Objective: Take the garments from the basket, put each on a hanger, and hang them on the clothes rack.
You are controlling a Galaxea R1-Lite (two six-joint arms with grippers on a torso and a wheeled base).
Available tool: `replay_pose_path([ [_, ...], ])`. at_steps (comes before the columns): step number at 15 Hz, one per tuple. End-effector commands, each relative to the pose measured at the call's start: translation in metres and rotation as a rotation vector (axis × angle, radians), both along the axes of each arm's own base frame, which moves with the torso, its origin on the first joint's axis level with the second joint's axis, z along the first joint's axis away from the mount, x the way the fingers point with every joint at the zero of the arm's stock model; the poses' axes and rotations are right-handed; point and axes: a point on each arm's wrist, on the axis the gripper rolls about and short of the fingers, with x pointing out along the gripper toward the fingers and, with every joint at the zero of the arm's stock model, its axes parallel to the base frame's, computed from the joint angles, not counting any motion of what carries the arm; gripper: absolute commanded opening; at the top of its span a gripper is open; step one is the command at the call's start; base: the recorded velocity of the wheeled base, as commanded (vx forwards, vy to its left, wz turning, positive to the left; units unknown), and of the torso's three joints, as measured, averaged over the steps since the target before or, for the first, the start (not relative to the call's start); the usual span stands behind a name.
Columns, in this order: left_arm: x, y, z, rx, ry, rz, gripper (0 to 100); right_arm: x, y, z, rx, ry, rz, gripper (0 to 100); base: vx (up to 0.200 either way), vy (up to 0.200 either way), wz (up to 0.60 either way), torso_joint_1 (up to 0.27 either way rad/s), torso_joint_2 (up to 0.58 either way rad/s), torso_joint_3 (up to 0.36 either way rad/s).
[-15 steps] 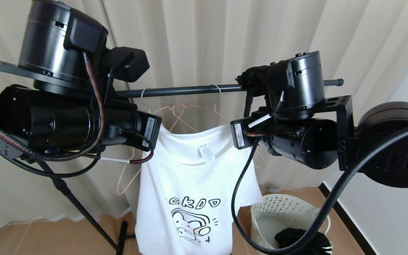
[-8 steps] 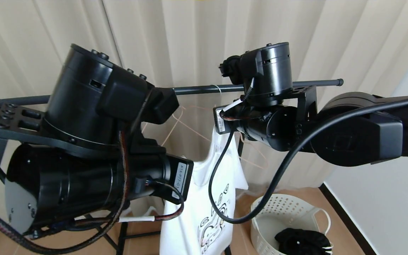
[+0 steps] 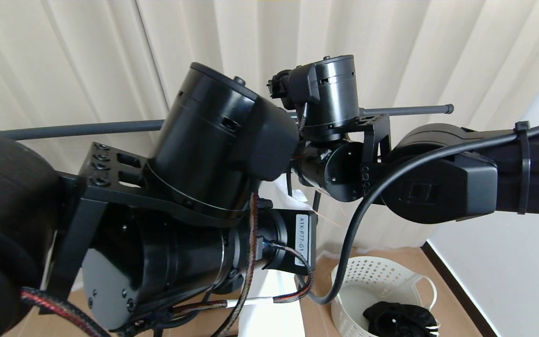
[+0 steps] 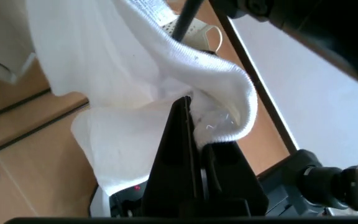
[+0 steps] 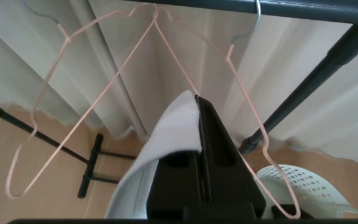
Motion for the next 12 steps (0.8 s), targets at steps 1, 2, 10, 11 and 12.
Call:
replay_pose_path([
  [1, 0.002, -0.011, -0.007, 0.011, 0.008, -0.003, 0, -0.002, 0.004, 0.002, 0.019, -0.004, 0.010, 0, 0.000, 0.000, 0.00, 0.000, 0.00, 0.000],
  [2, 0.002, -0.012, -0.006, -0.001, -0.003, 0.000, 0, -0.006, 0.008, 0.004, 0.030, -0.003, 0.023, 0, 0.000, 0.000, 0.00, 0.000, 0.00, 0.000],
  [10, 0.000, -0.001, -0.006, 0.035, -0.038, 0.019, 0, -0.008, -0.001, 0.003, 0.034, 0.018, 0.006, 0, 0.000, 0.000, 0.00, 0.000, 0.00, 0.000],
  [11, -0.001, 0.010, 0.000, 0.037, -0.061, 0.023, 0, -0.006, -0.010, 0.001, 0.024, 0.025, -0.017, 0, 0.000, 0.000, 0.00, 0.000, 0.00, 0.000],
  [12, 0.001, 0.016, 0.002, 0.036, -0.068, 0.036, 0, -0.007, -0.016, 0.002, 0.028, 0.028, -0.027, 0, 0.000, 0.000, 0.00, 0.000, 0.00, 0.000],
])
